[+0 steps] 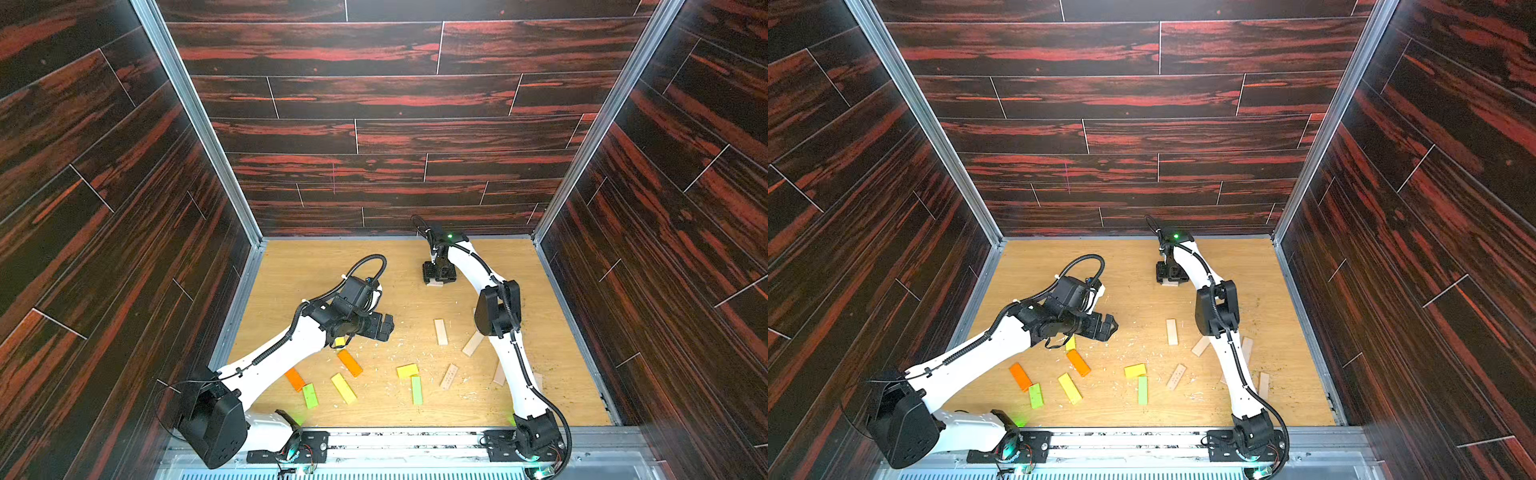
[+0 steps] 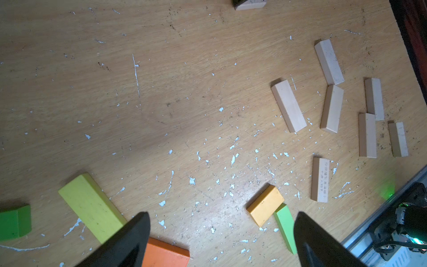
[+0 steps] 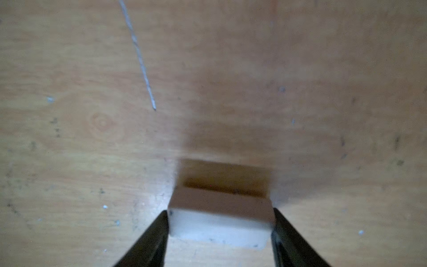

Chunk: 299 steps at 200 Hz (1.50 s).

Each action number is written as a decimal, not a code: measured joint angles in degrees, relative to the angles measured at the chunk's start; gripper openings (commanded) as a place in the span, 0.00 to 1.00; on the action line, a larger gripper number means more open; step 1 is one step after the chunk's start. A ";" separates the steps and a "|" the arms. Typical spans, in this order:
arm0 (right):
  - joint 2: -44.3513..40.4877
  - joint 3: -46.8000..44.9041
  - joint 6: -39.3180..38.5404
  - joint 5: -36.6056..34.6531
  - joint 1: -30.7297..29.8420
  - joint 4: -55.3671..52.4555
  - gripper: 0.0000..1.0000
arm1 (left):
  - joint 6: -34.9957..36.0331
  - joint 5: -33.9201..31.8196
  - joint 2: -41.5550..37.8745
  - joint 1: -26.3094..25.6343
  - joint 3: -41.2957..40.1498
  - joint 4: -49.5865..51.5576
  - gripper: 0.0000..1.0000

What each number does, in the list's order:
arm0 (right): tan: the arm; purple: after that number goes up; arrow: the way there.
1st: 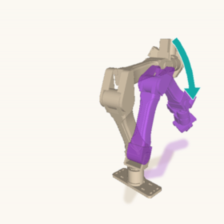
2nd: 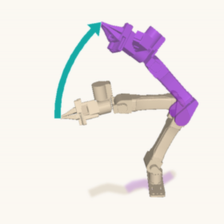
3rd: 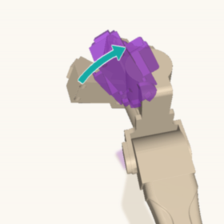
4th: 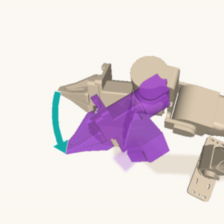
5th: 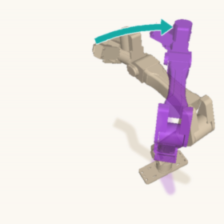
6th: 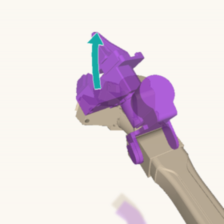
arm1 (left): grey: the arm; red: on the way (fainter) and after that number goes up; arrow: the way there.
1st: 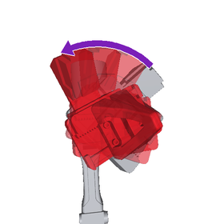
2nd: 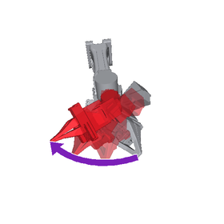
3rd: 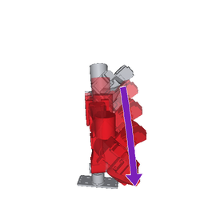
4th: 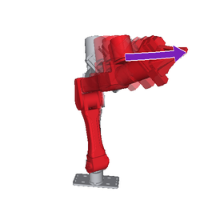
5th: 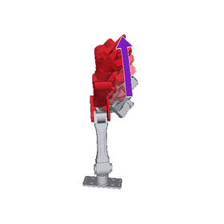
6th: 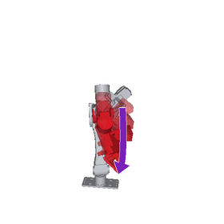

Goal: Assemble a giraffe with building blocks
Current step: Place the building block at the center of the board, then pick up the building block from the center of the board.

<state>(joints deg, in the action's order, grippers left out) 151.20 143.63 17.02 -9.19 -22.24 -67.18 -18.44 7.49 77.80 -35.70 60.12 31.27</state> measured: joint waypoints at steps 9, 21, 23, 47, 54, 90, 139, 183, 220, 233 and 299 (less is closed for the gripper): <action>0.00 0.00 0.26 -0.11 -0.13 -0.22 0.81 | 0.00 0.00 0.00 0.00 0.00 0.00 1.00; 0.00 0.24 0.79 -0.31 -0.22 -0.57 0.96 | 0.00 0.00 0.00 0.00 -0.02 0.00 1.00; 0.00 0.26 0.59 -0.35 -0.24 -0.61 0.97 | 0.00 0.00 0.00 0.00 -0.02 0.00 1.00; -0.02 2.27 0.87 -0.59 -0.26 -1.92 0.99 | -0.02 -0.02 -0.02 0.00 -0.09 0.02 1.00; -0.02 3.28 0.98 -0.72 -0.26 -2.45 0.98 | -0.02 -0.02 -0.07 0.00 -0.15 0.04 1.00; -4.70 -1.95 1.68 -2.43 -1.01 -1.81 0.99 | -0.50 0.00 -1.49 -0.02 -1.16 0.02 1.00; -33.38 -43.52 7.26 -1.22 -7.02 9.33 0.95 | -2.27 1.33 -4.68 -2.25 -3.76 -1.42 1.00; -46.40 -62.77 14.14 0.70 -11.52 18.25 0.90 | -5.29 1.84 -7.87 -3.69 -7.61 -5.73 1.00; -46.95 -72.39 18.05 2.73 -11.89 24.55 0.85 | -8.74 0.35 -11.54 -3.80 -12.11 -11.02 0.98; -46.95 -73.61 18.71 3.13 -11.87 25.70 0.83 | -9.94 -0.24 -12.61 -3.82 -13.29 -12.66 0.98; -45.77 -74.05 20.48 3.34 -11.74 29.90 0.65 | -11.80 -3.65 -15.54 -4.07 -15.02 -17.00 0.98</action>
<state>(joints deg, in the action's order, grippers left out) 105.43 69.58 37.50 -5.85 -33.98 -37.28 -30.24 3.84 62.26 -39.77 45.10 14.26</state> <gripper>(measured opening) 0.654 0.982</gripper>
